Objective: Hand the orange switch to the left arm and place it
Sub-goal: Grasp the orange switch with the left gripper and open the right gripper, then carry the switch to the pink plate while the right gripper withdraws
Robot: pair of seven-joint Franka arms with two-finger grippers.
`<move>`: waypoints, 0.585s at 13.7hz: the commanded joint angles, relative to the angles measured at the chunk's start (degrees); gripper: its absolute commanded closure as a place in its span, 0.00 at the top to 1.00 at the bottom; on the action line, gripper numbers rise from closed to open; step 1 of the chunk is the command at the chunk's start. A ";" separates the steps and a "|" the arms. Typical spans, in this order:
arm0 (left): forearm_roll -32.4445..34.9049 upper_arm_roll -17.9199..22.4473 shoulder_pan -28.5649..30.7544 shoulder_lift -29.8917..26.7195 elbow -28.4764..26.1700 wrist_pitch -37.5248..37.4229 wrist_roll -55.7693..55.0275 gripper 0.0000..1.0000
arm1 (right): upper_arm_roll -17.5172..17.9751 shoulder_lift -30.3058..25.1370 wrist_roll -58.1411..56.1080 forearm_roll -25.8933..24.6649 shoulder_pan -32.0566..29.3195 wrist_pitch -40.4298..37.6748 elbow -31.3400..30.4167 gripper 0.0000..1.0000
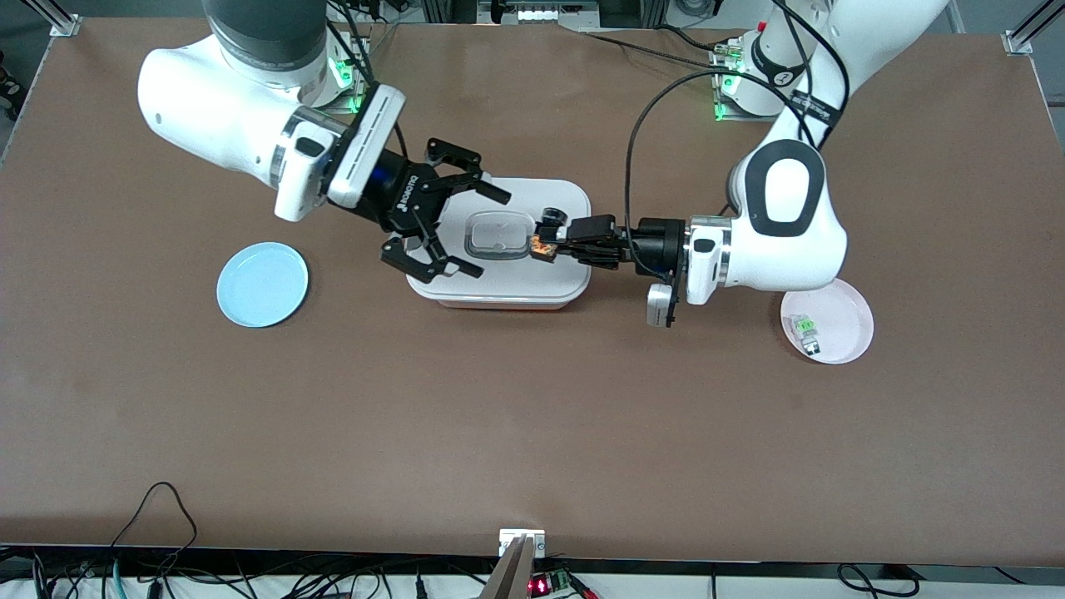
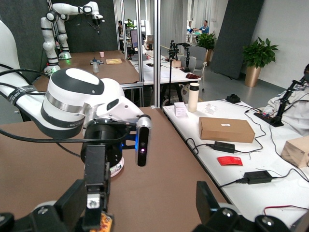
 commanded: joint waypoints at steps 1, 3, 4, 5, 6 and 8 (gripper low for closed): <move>11.96 -0.03 2.29 -0.02 1.32 -2.54 -5.58 0.00 | -0.24 -0.67 0.47 -2.23 -2.82 -2.70 -1.29 1.00; 19.62 -0.03 5.02 -0.02 2.37 -6.05 -7.35 0.00 | -0.24 -0.67 0.47 -3.90 -6.41 -6.02 -2.52 1.00; 24.44 0.05 6.33 0.07 3.25 -8.24 -7.87 0.00 | -0.24 -0.58 0.47 -4.69 -8.79 -8.05 -3.49 1.00; 30.58 0.05 6.78 0.33 4.13 -9.57 -8.84 0.00 | -1.11 -0.49 0.47 -5.66 -10.55 -9.63 -4.54 1.00; 37.34 0.05 7.40 0.59 4.92 -10.54 -9.02 0.00 | -2.42 -0.49 0.56 -7.06 -10.83 -11.30 -5.68 1.00; 48.34 0.05 7.58 0.68 5.80 -12.82 -9.02 0.00 | -5.58 -0.32 1.17 -7.86 -10.83 -11.67 -8.32 1.00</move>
